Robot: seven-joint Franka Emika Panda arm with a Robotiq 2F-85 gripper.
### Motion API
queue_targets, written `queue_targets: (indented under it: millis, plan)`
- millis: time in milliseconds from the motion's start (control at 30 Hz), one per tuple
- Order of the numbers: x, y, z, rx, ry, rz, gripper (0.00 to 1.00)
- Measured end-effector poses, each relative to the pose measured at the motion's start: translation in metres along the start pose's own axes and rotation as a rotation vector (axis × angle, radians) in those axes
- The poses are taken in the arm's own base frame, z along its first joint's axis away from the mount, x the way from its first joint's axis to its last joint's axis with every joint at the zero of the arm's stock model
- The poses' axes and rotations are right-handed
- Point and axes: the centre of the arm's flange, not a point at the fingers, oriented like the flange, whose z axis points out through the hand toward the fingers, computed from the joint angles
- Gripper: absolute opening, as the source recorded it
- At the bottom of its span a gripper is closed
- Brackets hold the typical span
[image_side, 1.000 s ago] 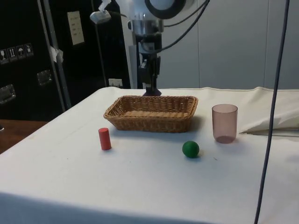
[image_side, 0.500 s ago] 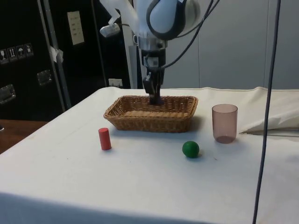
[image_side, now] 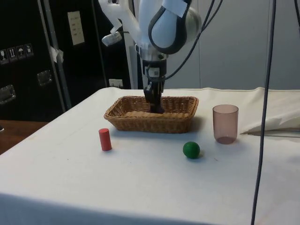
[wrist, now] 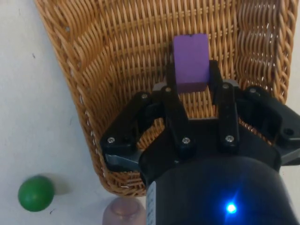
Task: Pick up the triangular block and place it into the basket.
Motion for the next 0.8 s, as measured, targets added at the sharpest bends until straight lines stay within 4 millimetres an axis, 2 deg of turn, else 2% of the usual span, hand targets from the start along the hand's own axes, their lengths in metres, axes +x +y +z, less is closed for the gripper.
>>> queue_targets:
  millis: [67, 200, 267, 300, 433, 467, 533, 800]
  plan:
    - [0.0003, 0.0000, 0.0005, -0.001, 0.001, 0.000, 0.37]
    - [0.0003, 0.0000, 0.0005, -0.001, 0.001, 0.000, 0.61]
    - [0.0001, 0.0000, 0.0009, -0.001, 0.000, 0.000, 0.70]
    - [0.0001, 0.0000, 0.0009, -0.001, 0.000, 0.000, 0.70]
    - [-0.0001, 0.0000, 0.0014, -0.001, -0.001, -0.001, 0.88]
    - [-0.0001, 0.0000, 0.0014, -0.001, -0.001, -0.001, 0.97]
    - [-0.0001, 0.0000, 0.0014, -0.001, -0.001, -0.001, 1.00]
    - [0.0021, -0.0009, -0.0024, 0.001, 0.007, -0.002, 1.00]
